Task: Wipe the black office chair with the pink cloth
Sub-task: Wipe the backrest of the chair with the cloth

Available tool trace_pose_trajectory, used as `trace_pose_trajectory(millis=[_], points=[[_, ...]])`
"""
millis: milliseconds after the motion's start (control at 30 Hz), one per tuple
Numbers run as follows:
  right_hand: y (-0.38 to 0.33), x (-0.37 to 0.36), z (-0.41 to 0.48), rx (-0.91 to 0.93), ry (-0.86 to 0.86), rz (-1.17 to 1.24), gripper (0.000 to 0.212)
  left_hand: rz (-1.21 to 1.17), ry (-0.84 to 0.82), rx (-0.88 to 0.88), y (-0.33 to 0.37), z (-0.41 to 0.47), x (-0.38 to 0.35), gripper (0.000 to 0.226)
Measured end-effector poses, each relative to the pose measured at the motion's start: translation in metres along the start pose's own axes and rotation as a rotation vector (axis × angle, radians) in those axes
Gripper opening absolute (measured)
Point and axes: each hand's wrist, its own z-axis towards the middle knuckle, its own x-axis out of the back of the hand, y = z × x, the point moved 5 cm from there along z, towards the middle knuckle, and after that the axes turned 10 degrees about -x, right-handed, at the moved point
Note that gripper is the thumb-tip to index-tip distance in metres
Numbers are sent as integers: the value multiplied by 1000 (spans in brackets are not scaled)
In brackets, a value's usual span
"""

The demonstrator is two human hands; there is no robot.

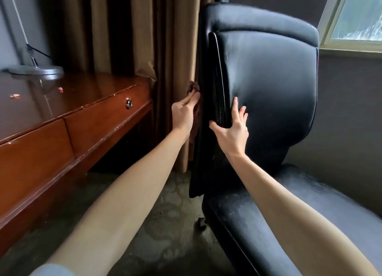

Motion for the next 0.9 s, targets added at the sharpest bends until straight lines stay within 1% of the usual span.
trace_pose_trajectory(millis=[67, 167, 233, 267, 333, 367, 400, 500, 567, 667, 733, 800, 833, 900], points=[[0, 0, 0, 2, 5, -12, 98, 51, 5, 32, -22, -18, 12, 32], [0, -2, 0, 5, 3, -25, 98, 57, 14, 109, -56, -48, 33, 21], [1, -3, 0, 11, -12, -29, 98, 81, 9, 146, -71, -61, 40, 24], [2, -2, 0, 11, -23, -20, 96, 144, 10, 136, -71, -60, 42, 27], [3, 2, 1, -8, -64, 17, 86, 335, 9, 94, -59, -53, 42, 26], [3, 5, 2, -19, -91, 36, 78, 414, 33, 65, -49, -48, 41, 26], [4, 7, 3, -29, -114, 49, 71, 444, 65, 25, -39, -43, 40, 26], [6, 13, 5, -32, -144, 45, 56, 438, 139, -136, -4, -33, 29, 26], [7, 15, 6, -29, -147, 63, 51, 430, 132, -221, 12, -29, 20, 26], [10, 16, 7, -28, -152, 109, 49, 427, 103, -296, 27, -28, 5, 25], [11, 21, 8, 10, -88, 38, 50, 385, 83, -310, 28, -29, -6, 22], [11, 34, 11, 65, 47, -28, 50, 335, 64, -310, 25, -29, -20, 20], [10, 41, 13, 74, 97, -30, 49, 333, 58, -306, 23, -29, -25, 20], [12, 51, 20, 62, 143, -29, 44, 296, 52, -279, 19, -29, -32, 20]])
